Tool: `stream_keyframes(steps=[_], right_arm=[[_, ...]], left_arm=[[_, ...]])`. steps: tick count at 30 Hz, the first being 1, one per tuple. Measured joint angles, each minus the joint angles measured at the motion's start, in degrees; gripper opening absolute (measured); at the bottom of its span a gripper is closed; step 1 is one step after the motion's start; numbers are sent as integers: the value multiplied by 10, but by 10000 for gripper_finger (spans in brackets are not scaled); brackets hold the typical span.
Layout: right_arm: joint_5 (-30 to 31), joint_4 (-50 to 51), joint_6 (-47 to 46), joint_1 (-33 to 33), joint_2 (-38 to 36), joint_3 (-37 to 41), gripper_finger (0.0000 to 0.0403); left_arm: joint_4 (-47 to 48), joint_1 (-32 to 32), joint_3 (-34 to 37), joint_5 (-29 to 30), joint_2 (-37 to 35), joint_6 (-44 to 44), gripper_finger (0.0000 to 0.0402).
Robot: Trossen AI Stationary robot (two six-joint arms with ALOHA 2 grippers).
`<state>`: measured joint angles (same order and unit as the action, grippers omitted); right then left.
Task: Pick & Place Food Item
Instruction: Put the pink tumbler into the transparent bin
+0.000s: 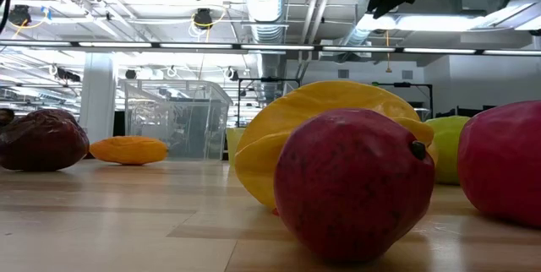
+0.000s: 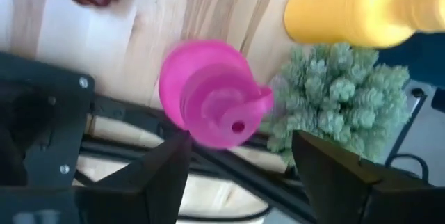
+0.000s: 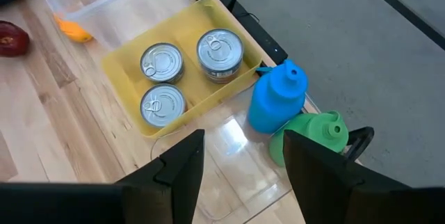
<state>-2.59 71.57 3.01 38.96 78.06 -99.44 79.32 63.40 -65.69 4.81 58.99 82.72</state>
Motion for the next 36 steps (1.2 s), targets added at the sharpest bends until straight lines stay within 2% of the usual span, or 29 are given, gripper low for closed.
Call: stream_keyframes(steps=[6, 14, 28, 36], right_arm=[[0, 0, 0, 0, 0, 0, 188], [0, 0, 0, 0, 0, 0, 188], [0, 0, 0, 0, 0, 0, 180], [0, 0, 0, 0, 0, 0, 180]], left_arm=[[1, 0, -1, 53, 9, -10, 229], [7, 1, -1, 24, 15, -16, 213], [16, 1, 0, 39, 16, -45, 175], [-31, 1, 38, 27, 13, -45, 163]])
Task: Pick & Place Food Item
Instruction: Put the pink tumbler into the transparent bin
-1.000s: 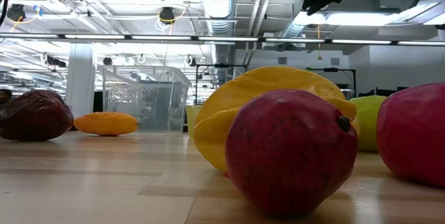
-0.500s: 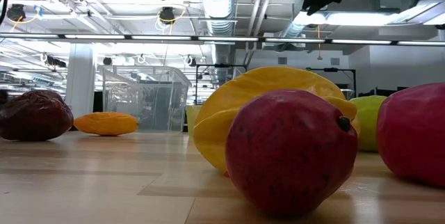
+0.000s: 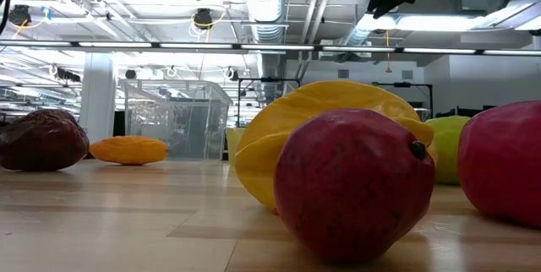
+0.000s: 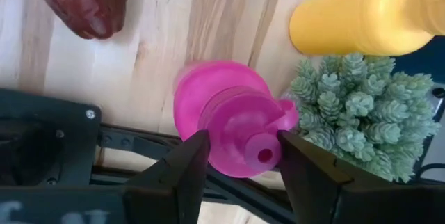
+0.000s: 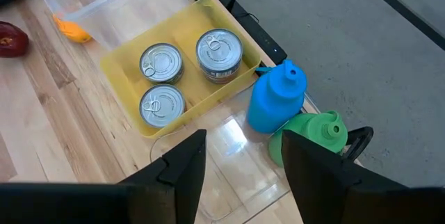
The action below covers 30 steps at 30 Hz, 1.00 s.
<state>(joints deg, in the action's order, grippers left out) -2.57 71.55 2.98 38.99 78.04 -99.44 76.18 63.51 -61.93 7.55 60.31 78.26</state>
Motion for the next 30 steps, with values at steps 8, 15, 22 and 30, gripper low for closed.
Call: stream_keyframes(steps=[8, 15, 22, 30], right_arm=[[0, 0, 0, 1, 0, 0, 180], [0, 0, 0, 1, 0, 0, 176], [0, 0, 0, 0, 0, 0, 175], [0, 0, 0, 0, 0, 0, 175]], left_arm=[[-3, -3, 1, -3, -4, 0, 123], [-13, -3, 2, 19, -4, 0, 67], [-23, -14, 3, 44, -4, 2, 56], [-32, -73, 4, 58, -13, -28, 55]])
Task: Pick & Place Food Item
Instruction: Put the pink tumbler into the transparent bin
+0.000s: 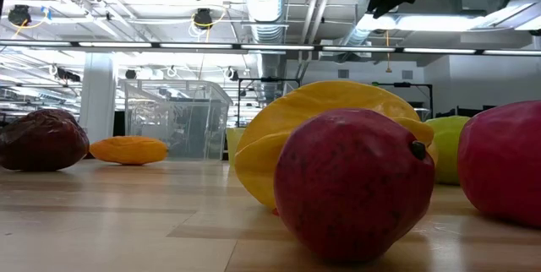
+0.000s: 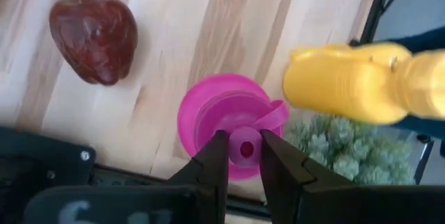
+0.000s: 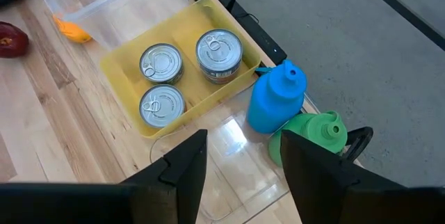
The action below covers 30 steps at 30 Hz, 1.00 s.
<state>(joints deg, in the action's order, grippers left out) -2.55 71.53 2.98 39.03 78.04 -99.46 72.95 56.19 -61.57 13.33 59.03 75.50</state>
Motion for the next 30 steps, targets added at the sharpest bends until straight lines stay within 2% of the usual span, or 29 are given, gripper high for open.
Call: stream_keyframes(steps=[8, 16, 30], right_arm=[[0, 0, 0, 0, 0, 0, 175], [0, 0, 0, 0, 0, 0, 175], [-5, -5, 0, -9, 0, 0, 175]], left_arm=[[-16, -74, 1, 3, -7, -54, 54], [-26, -166, 1, 4, -8, -145, 54], [-107, -323, 0, 4, -8, -322, 54]])
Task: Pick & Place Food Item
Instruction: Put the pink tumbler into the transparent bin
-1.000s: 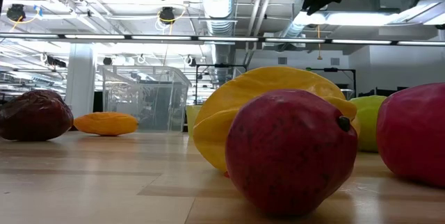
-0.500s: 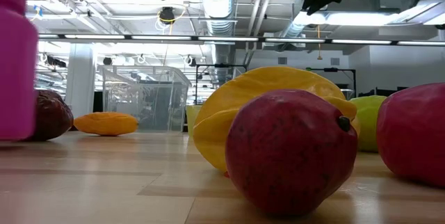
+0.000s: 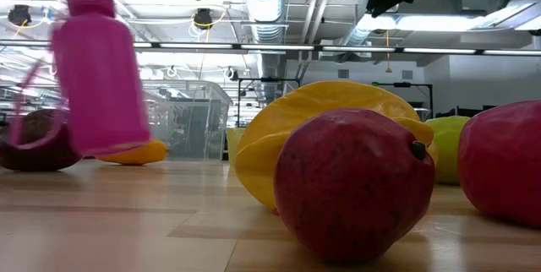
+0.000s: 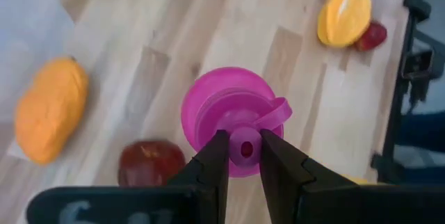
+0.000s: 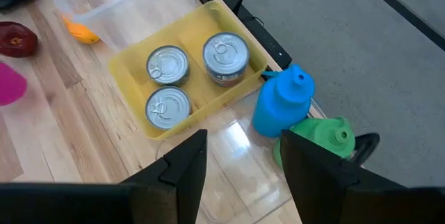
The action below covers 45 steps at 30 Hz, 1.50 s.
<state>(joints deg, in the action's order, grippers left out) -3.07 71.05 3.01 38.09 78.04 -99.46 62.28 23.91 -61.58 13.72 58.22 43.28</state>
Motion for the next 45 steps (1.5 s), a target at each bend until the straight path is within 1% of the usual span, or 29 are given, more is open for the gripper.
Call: stream_keyframes(steps=[5, 12, 14, 18, 20, 23, 27, 30, 33, 36, 39, 43, 45], right_arm=[[-1, -2, 0, -11, 0, 0, 175], [-2, 3, 0, -26, 0, 0, 175], [-18, 2, 0, -35, 0, 0, 175], [-81, -10, 11, -62, 0, 0, 178], [-88, -23, 18, -84, 0, 0, 187], [-89, -53, 34, -120, 0, 0, 215], [-89, -104, 36, -163, 5, 0, 266], [-89, -128, 46, -196, 29, -1, 297], [-90, -150, 50, -224, 68, 0, 320], [-90, -180, 43, -242, 115, 0, 336], [-90, -229, 42, -262, 153, 0, 345], [-95, -278, 45, -283, 176, 0, 351], [-121, -276, 45, -288, 180, 0, 352]], left_arm=[[-57, -69, 0, 0, 3, -71, 54], [-175, -162, -1, -6, 20, -162, 54], [-205, -188, -1, -21, 28, -183, 54], [-260, -228, -1, -52, 49, -217, 54], [-286, -243, -1, -67, 62, -223, 54], [-314, -260, -1, -80, 79, -235, 54], [-369, -273, -1, -84, 100, -240, 54], [-403, -281, -1, -97, 111, -249, 54], [-439, -282, -1, -99, 119, -250, 54], [-457, -282, -1, -99, 120, -251, 54], [-444, -281, -1, -101, 120, -250, 54], [-441, -281, -1, -101, 121, -251, 54], [-440, -281, -1, -101, 121, -254, 54]])
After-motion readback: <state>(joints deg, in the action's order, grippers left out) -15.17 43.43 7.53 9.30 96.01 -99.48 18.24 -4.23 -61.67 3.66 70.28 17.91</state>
